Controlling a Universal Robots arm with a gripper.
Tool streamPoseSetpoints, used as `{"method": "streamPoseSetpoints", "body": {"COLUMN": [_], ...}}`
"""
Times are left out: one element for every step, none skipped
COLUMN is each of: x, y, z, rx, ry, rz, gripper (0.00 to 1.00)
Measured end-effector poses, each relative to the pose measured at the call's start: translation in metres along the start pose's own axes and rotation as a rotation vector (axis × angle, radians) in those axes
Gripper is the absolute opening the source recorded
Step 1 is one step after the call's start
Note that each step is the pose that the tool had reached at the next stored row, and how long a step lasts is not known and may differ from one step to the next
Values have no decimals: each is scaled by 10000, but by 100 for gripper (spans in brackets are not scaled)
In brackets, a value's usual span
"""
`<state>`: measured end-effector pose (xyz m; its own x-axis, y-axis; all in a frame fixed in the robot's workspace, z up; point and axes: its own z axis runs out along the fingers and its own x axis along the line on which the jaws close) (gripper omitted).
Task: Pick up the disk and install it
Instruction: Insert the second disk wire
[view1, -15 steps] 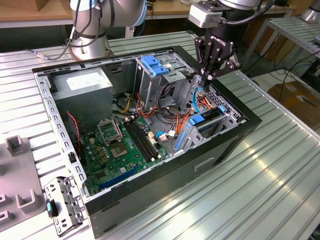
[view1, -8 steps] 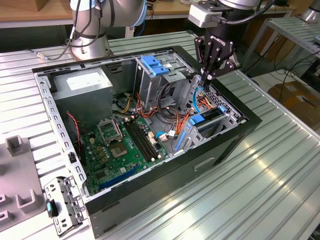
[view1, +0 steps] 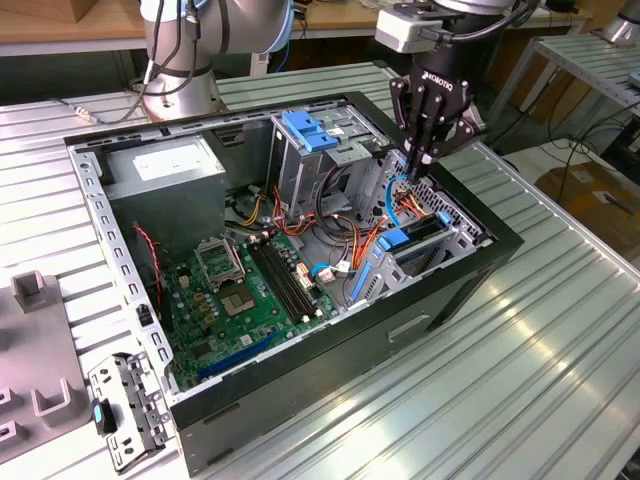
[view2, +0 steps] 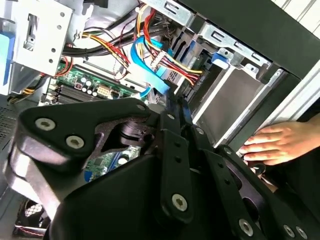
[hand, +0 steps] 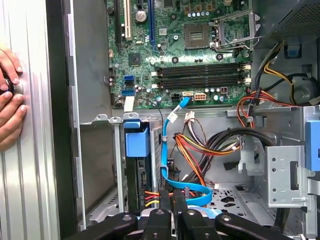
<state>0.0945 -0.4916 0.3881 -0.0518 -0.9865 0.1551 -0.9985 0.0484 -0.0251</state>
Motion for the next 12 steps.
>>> {"method": "streamPoseSetpoints", "body": {"x": [-10,-16,-23,-31,-36,-41,-47,-50,-53,-55,-58,-59], "y": [0,-1,-1,-2,-3,-4,-5,-6,-6,-6,-6,-6], "z": [-2,0,8,17,22,25,30,35,41,47,57,68], "rx": [0,2,5,6,6,7,7,7,7,7,8,9], "ry": [2,38,99,117,120,123,124,128,135,146,163,184], "rz": [0,-1,-3,-2,-2,-2,-2,-2,-3,-3,-3,-3], "gripper": [19,25,25,25,25,25,25,25,25,25,25,25]}}
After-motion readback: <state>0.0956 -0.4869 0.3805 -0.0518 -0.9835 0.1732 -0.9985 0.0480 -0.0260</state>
